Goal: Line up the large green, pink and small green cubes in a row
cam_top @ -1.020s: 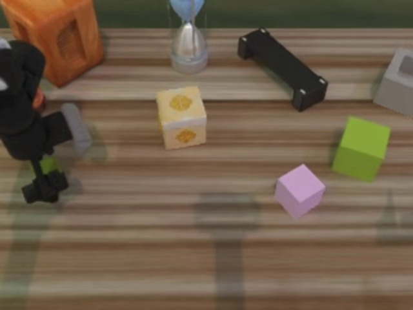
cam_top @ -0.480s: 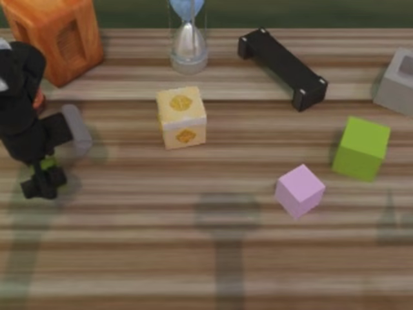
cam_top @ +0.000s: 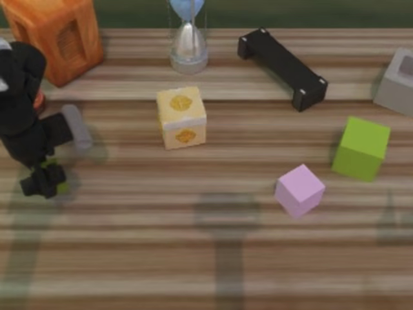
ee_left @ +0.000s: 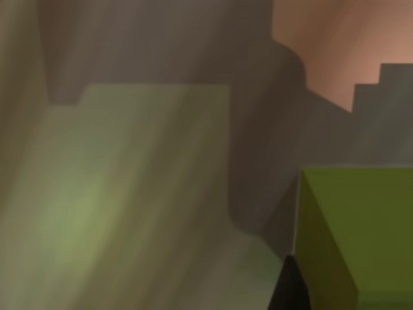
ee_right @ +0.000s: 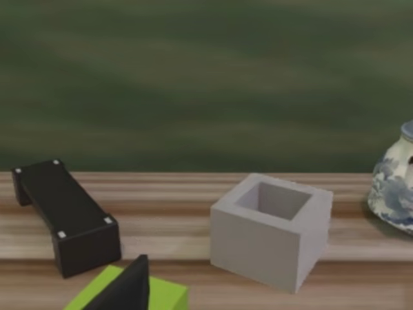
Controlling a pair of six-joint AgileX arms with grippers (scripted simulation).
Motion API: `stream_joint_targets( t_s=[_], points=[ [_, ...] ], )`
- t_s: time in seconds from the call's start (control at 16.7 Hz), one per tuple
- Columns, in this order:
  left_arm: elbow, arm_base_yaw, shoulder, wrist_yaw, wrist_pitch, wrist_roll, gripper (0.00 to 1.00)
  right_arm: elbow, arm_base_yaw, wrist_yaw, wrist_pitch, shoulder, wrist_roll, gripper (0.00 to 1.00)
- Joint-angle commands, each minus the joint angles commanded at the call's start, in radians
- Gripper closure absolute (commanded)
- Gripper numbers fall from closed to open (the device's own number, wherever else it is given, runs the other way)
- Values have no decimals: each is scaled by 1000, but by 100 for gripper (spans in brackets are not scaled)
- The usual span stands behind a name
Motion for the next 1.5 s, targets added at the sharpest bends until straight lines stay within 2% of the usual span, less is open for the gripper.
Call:
stream_joint_targets(
  t_s=[0.24, 0.54, 0.96, 1.08, 1.2, 1.5],
  points=[
    [36, 3, -58, 14, -81, -15, 100, 0, 0, 0, 0, 0, 0, 0],
    [134, 17, -132, 13, -266, -19, 100, 0, 0, 0, 0, 0, 0, 0],
    [156, -1, -137, 12, -289, -24, 100, 0, 0, 0, 0, 0, 0, 0],
    [197, -56, -113, 12, -306, -49, 100, 0, 0, 0, 0, 0, 0, 0],
    [259, -152, -78, 11, -333, -91, 100, 0, 0, 0, 0, 0, 0, 0],
    [446, -484, 32, 11, -423, -248, 100, 0, 0, 0, 0, 0, 0, 0]
  ],
)
